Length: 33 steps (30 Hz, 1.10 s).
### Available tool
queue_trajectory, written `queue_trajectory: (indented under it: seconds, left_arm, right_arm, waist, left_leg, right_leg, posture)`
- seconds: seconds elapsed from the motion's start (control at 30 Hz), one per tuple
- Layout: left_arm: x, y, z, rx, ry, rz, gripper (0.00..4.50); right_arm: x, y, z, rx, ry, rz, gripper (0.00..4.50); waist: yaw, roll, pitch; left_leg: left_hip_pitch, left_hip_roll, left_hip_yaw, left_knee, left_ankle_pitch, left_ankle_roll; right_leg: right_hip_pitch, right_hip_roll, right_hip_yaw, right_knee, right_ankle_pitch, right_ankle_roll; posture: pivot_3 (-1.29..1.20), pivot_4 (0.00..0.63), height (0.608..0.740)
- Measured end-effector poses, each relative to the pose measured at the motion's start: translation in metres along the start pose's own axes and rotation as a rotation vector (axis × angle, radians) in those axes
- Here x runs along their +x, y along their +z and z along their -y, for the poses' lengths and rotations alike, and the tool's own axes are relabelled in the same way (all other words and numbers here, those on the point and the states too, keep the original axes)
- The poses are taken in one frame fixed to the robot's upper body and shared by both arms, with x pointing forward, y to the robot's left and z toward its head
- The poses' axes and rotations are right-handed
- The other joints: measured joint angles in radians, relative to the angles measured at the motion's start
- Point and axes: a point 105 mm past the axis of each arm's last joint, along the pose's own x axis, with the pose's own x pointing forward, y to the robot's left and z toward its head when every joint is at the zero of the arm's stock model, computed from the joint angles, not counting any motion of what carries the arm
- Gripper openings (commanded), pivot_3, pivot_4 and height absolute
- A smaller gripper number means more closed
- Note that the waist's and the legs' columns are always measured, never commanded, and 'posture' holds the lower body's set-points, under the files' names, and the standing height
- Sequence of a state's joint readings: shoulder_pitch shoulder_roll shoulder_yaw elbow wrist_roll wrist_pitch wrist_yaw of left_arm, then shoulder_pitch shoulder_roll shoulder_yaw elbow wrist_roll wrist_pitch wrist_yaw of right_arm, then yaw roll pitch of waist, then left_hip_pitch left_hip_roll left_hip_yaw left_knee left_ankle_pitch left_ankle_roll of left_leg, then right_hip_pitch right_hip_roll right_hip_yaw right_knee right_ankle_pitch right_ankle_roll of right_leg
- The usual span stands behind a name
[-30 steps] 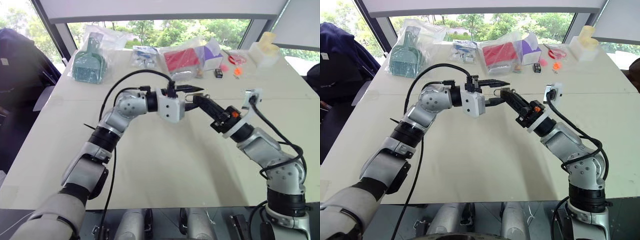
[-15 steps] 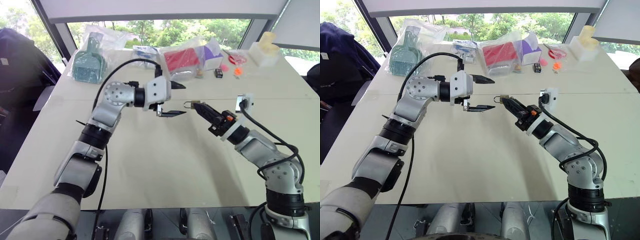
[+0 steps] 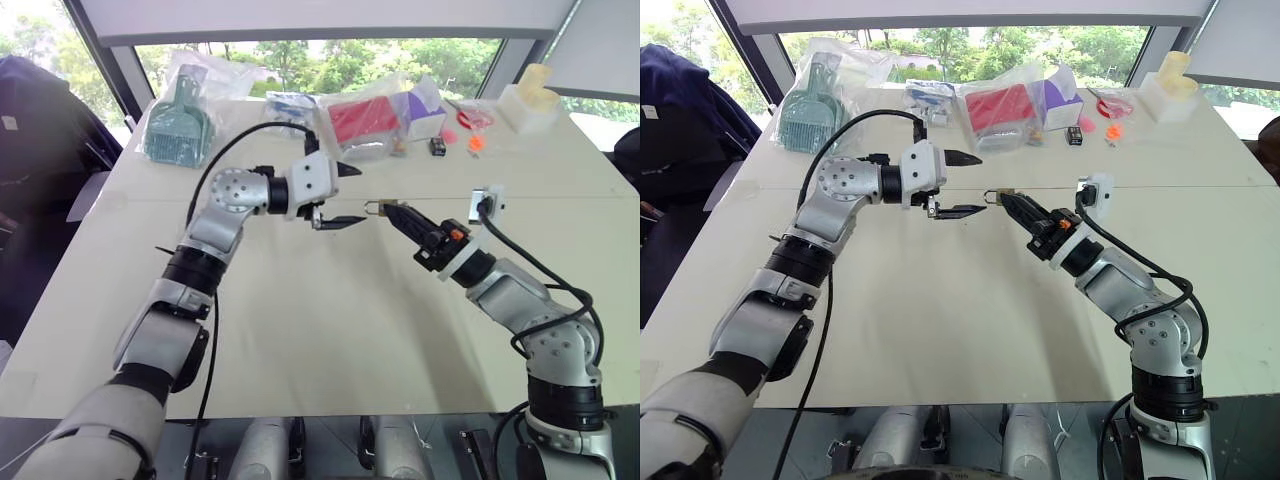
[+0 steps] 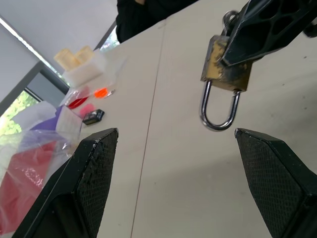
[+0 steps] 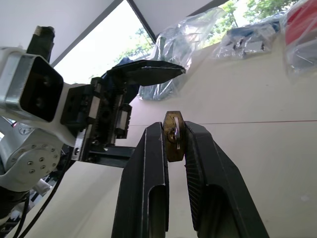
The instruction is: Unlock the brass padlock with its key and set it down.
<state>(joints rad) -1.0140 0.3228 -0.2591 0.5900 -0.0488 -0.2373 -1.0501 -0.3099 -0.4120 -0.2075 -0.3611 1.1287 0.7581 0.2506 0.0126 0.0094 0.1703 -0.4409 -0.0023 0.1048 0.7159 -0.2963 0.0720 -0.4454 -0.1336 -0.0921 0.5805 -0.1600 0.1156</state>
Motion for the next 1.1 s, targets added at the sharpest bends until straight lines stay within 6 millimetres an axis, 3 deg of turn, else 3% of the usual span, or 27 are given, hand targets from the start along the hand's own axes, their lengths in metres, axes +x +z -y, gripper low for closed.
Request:
queue_trajectory:
  seconds: [0.43,0.8,1.1]
  left_arm:
    - [0.014,0.0,-0.004,0.018,0.029,0.008,3.9]
    - [0.001,-0.006,-0.01,0.023,0.047,-0.033,3.9]
    - [0.007,0.002,-0.017,0.015,0.106,-0.001,3.9]
  right_arm:
    - [-0.001,0.0,-0.012,0.01,0.045,0.003,0.16]
    - [0.0,-0.002,-0.012,0.02,0.042,0.0,0.16]
    - [0.002,-0.005,-0.014,0.024,0.051,-0.009,0.16]
  waist:
    - [-0.001,0.0,0.0]
    - [0.0,0.0,0.0]
    - [-0.001,0.0,0.0]
  left_leg:
    - [0.0,0.0,0.0,0.0,0.0,0.0]
    - [0.0,0.0,0.0,0.0,0.0,0.0]
    - [0.0,0.0,0.0,0.0,0.0,0.0]
  right_leg:
    - [0.0,0.0,0.0,0.0,0.0,0.0]
    - [0.0,0.0,0.0,0.0,0.0,0.0]
    - [0.0,0.0,0.0,0.0,0.0,0.0]
  posture:
    - [0.0,0.15,0.735]
    - [0.0,0.15,0.735]
    - [0.0,0.15,0.735]
